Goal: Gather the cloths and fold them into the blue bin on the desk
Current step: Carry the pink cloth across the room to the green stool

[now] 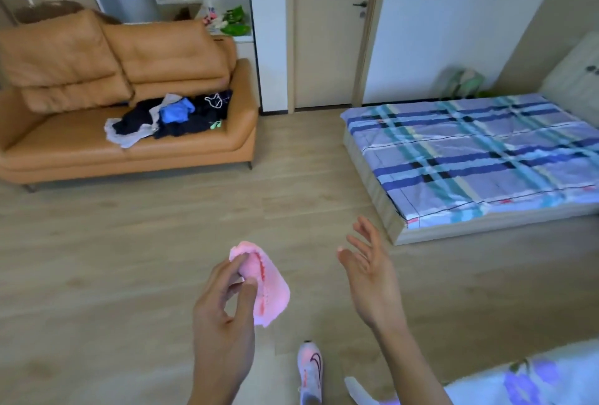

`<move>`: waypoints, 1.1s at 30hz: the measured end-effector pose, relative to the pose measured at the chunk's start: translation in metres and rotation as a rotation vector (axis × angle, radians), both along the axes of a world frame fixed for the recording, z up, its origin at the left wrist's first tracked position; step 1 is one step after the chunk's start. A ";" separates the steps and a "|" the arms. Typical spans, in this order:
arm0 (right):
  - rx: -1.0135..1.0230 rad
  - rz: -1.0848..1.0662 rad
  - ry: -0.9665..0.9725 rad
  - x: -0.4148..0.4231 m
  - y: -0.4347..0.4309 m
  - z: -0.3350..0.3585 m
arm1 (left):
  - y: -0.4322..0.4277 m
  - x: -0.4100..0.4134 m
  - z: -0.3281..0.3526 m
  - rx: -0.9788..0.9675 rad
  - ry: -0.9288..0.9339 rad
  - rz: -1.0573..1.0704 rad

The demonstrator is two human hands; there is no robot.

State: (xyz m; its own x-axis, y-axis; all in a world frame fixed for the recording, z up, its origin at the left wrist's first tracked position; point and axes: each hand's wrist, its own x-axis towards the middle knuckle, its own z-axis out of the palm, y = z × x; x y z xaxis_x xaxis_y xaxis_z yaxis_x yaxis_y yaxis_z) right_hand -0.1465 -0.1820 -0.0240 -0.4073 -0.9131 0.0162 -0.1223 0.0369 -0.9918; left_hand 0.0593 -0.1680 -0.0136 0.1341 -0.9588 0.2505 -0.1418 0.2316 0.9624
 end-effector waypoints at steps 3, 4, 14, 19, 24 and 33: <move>-0.011 -0.021 -0.037 -0.018 -0.064 -0.011 | -0.062 -0.019 -0.005 -0.006 -0.001 -0.008; -0.016 -0.024 -0.043 -0.023 -0.087 -0.015 | -0.083 -0.026 -0.006 0.002 0.005 -0.007; 0.018 0.030 -0.039 -0.083 -0.313 -0.004 | -0.305 -0.094 -0.009 0.046 0.022 -0.007; 0.004 0.003 -0.017 -0.118 -0.414 -0.001 | -0.412 -0.133 -0.009 0.091 0.086 -0.014; 0.014 -0.040 0.029 -0.152 -0.534 -0.011 | -0.546 -0.168 -0.022 0.116 0.126 -0.071; 0.004 -0.167 0.083 -0.219 -0.752 -0.002 | -0.792 -0.226 -0.009 0.134 0.160 -0.224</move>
